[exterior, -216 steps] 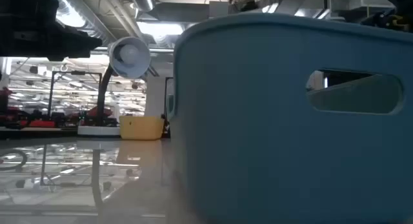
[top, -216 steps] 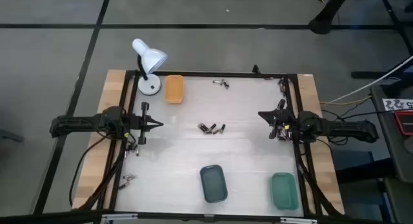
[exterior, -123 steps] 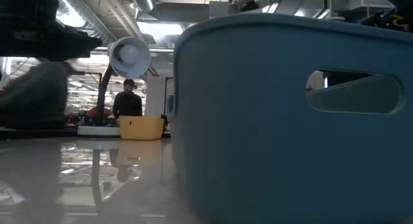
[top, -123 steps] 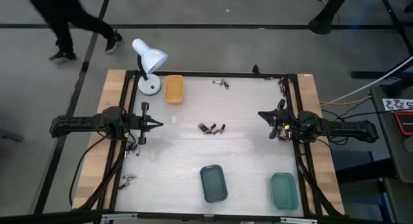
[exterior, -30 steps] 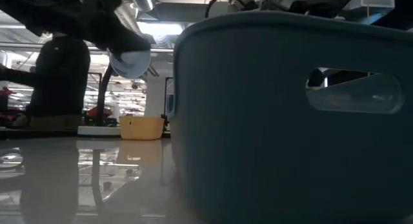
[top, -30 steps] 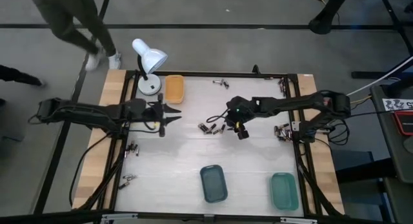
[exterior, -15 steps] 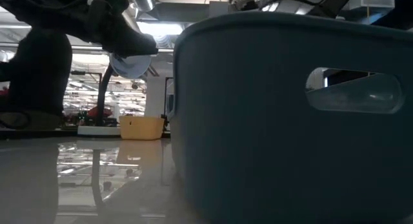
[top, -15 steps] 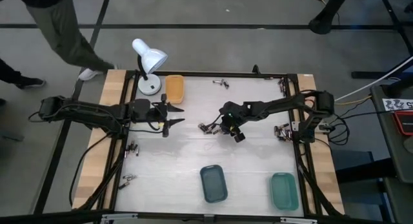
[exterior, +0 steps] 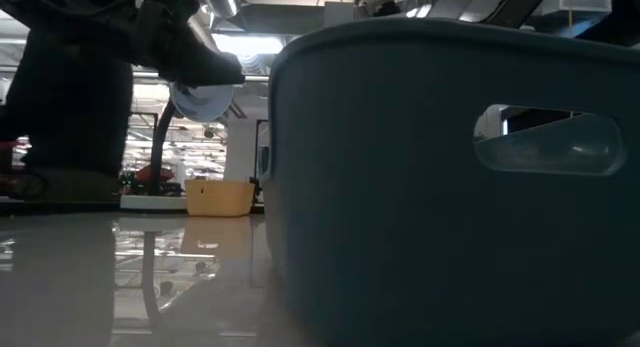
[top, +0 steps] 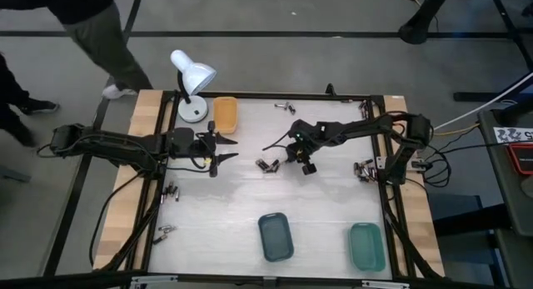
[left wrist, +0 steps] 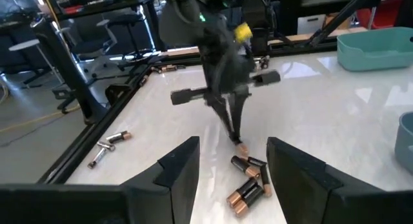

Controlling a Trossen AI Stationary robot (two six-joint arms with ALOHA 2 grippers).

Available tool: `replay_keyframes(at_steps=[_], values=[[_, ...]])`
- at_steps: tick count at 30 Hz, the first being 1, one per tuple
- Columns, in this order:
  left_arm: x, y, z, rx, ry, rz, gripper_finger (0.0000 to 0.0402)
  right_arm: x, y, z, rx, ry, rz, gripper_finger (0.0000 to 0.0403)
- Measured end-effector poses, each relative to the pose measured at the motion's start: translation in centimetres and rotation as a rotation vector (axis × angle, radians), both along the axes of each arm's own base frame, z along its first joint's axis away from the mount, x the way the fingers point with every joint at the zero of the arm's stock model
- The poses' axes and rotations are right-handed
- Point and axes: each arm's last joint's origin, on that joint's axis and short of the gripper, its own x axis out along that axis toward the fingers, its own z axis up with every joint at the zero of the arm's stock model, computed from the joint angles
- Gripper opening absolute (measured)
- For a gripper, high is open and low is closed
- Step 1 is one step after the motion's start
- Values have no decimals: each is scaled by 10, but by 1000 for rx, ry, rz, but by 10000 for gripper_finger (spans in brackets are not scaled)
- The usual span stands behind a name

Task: Sort batteries
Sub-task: Put the black battery into the blue bin

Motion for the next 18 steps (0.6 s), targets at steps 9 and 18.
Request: replay_keyframes(at_steps=[9,18], values=[[0,0,-1,25,11,-6,168,-5,1,-3,119,97,-157,3],[-3,0,-8,65,21,-15,168,-9,-1,5,119,215,-329,61]])
